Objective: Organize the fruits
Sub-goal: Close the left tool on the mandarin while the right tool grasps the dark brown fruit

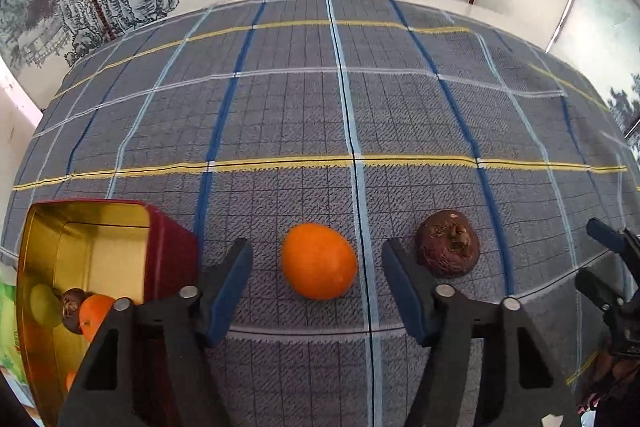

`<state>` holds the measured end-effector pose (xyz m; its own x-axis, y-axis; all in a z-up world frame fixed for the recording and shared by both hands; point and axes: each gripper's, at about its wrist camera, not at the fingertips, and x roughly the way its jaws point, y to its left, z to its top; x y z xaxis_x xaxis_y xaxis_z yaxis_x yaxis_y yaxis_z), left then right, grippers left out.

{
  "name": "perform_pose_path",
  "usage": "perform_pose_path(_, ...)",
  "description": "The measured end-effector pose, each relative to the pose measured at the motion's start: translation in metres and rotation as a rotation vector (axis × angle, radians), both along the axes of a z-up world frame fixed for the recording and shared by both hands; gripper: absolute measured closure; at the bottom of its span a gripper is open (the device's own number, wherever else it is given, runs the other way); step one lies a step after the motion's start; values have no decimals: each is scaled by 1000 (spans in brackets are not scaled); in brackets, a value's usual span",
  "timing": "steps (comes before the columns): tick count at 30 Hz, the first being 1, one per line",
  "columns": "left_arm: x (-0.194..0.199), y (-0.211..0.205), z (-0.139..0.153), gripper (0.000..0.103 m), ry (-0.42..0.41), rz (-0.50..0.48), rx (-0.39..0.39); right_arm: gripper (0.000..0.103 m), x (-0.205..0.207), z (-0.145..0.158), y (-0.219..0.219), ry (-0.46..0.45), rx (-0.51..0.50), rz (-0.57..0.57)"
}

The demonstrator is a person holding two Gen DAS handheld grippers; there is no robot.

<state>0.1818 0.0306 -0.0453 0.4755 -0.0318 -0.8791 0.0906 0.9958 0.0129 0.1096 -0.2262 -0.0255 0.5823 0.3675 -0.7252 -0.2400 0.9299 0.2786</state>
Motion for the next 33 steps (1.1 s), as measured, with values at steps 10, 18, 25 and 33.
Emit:
perform_pose_path(10, -7, -1, -4, 72, 1, 52, -62, 14, 0, 0, 0, 2, 10, 6)
perform_pose_path(18, -74, -10, 26, 71, -65, 38, -169, 14, -2, 2, 4, -1, 13, 49)
perform_pose_path(25, -110, 6, 46, 71, -81, 62, -234, 14, 13, 27, 61, -29, 29, 257)
perform_pose_path(33, -134, 28, 61, 71, -116, 86, -230, 16, 46, 14, 124, -46, -73, 342)
